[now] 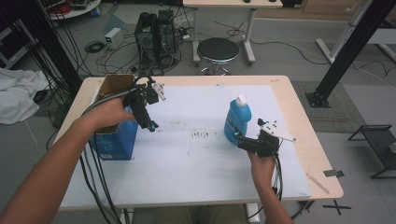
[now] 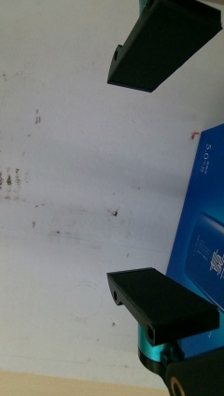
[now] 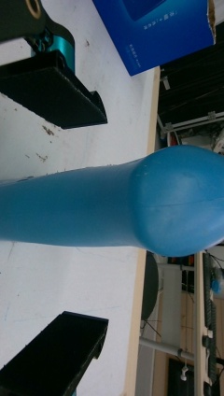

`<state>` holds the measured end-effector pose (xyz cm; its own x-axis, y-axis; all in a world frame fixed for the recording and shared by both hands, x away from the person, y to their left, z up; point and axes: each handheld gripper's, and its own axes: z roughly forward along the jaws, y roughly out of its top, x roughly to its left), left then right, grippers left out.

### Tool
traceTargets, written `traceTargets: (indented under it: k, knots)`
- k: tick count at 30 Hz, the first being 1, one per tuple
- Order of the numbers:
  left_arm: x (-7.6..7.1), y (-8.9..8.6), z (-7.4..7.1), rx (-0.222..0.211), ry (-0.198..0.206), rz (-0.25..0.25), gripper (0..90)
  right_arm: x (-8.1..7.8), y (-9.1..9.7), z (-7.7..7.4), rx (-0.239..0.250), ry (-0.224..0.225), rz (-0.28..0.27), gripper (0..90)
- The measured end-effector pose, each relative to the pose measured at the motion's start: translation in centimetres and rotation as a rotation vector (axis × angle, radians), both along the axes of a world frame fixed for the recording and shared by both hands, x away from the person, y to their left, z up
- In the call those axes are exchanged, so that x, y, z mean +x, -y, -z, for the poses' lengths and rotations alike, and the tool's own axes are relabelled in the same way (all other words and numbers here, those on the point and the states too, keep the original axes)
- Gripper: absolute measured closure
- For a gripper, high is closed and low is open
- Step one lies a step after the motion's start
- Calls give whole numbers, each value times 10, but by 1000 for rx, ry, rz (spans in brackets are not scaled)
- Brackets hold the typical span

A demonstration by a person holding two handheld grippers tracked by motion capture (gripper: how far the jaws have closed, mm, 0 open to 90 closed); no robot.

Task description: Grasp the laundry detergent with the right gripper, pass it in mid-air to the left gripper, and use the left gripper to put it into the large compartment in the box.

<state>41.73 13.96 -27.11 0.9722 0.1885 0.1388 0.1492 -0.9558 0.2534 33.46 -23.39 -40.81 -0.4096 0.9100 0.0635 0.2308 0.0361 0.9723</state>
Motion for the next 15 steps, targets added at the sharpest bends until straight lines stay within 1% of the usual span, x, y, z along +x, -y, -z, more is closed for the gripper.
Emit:
traceTargets:
  k: [2,3,7,8,11,12,13,15]
  knots:
    - [0,0,0,2,0,3,64,3,-2,2,1,-9,-4,29]
    - [0,-1,0,-6,2,0,63,4,-4,3,2,-15,-5,29]
    - [0,-2,2,0,-2,-5,64,9,-9,7,-16,-14,-3,30]
    - [0,-3,2,-8,-6,-9,63,10,-10,8,-16,-16,1,30]
    - [1,-2,3,-3,-2,-7,63,15,-11,11,-7,-15,-1,30]
    - [1,-2,2,7,-2,1,64,16,-11,12,1,-17,1,29]
    - [0,-2,3,0,-4,-4,64,18,-11,13,14,-20,0,30]
    - [0,-2,3,-8,-2,-6,64,21,-10,14,10,-18,-5,30]
